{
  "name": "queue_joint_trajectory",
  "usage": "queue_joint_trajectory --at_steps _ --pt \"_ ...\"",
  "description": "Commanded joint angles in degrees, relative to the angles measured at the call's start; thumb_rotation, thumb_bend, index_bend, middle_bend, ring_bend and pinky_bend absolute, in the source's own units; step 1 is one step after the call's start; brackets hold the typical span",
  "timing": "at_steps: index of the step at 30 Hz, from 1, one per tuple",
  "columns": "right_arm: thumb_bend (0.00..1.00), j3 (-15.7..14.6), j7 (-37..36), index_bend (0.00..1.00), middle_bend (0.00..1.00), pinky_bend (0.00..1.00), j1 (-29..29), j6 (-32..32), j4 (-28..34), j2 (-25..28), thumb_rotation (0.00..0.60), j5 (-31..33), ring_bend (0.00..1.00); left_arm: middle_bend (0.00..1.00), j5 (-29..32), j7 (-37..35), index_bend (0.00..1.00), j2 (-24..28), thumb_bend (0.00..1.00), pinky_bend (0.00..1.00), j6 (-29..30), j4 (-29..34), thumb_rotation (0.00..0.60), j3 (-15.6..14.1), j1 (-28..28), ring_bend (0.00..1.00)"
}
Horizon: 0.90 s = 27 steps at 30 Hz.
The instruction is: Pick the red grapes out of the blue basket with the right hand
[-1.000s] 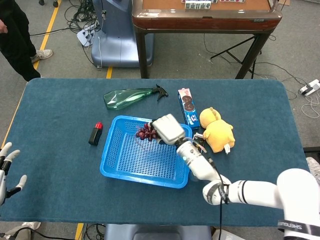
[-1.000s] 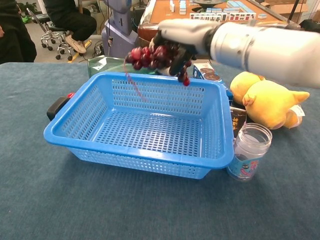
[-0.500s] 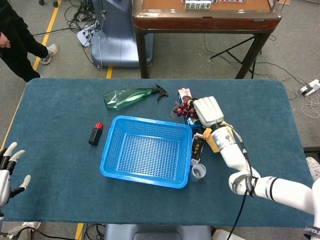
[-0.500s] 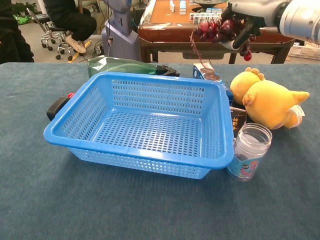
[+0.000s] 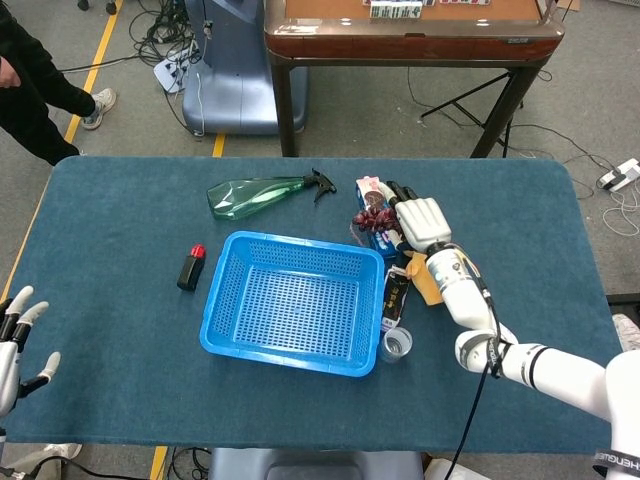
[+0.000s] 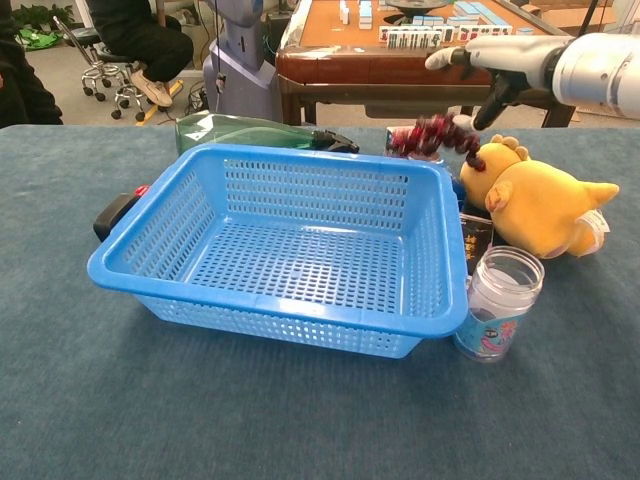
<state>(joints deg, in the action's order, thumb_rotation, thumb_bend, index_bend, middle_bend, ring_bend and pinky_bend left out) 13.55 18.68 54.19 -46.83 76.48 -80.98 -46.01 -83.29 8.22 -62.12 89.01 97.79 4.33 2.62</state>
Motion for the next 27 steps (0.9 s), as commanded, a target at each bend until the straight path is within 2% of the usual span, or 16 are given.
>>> queue_joint_trajectory --at_steps 1,4,7,9,17,23,27 --pt "0.34 -0.1 -0.88 0.0 0.03 0.37 -1.77 -1.5 3.5 3.01 0.6 -1.49 0.08 0.05 -0.16 0.02 0.21 0.02 0.33 0.08 -0.11 0.03 0.6 0.1 0.2 0.05" --pt "0.25 -0.75 -0.93 0.0 0.03 0.37 -3.8 -3.83 7.94 6.43 0.6 -3.38 0.08 0.05 -0.37 0.01 0.21 0.02 0.33 0.08 -0.34 0.11 0.6 0.21 0.51 0.05" --pt "0.2 -1.82 -1.82 0.0 0.1 0.37 -7.04 -8.36 12.83 9.68 0.6 -7.49 0.1 0.05 -0.46 -0.09 0.21 -0.06 0.33 0.08 -0.53 0.13 0.6 0.24 0.68 0.05" --pt "0.2 -3.21 -2.38 0.0 0.15 0.38 -10.28 -12.69 16.02 11.8 0.6 -10.69 0.14 0.05 -0.36 -0.05 0.21 -0.14 0.33 0.08 -0.8 0.05 0.6 0.26 0.85 0.05" --pt "0.21 -10.84 -6.9 0.04 0.2 0.39 -24.24 -27.97 24.16 17.84 0.6 -23.36 0.17 0.05 -0.57 0.25 0.21 -0.39 0.33 0.08 -1.63 0.12 0.6 0.35 1.61 0.05" --pt "0.21 -17.49 -7.98 0.06 0.22 0.39 -34.57 -38.82 25.73 18.94 0.6 -33.2 0.2 0.05 -0.64 1.45 0.21 -0.73 0.33 0.08 -2.6 0.88 0.6 0.04 2.16 0.05" --pt "0.21 -19.76 -8.3 0.06 0.23 0.39 -39.91 -43.56 26.71 20.08 0.6 -35.58 0.21 0.05 -0.78 2.22 0.21 -0.93 0.33 0.08 -2.38 1.15 0.6 -0.04 2.17 0.05"
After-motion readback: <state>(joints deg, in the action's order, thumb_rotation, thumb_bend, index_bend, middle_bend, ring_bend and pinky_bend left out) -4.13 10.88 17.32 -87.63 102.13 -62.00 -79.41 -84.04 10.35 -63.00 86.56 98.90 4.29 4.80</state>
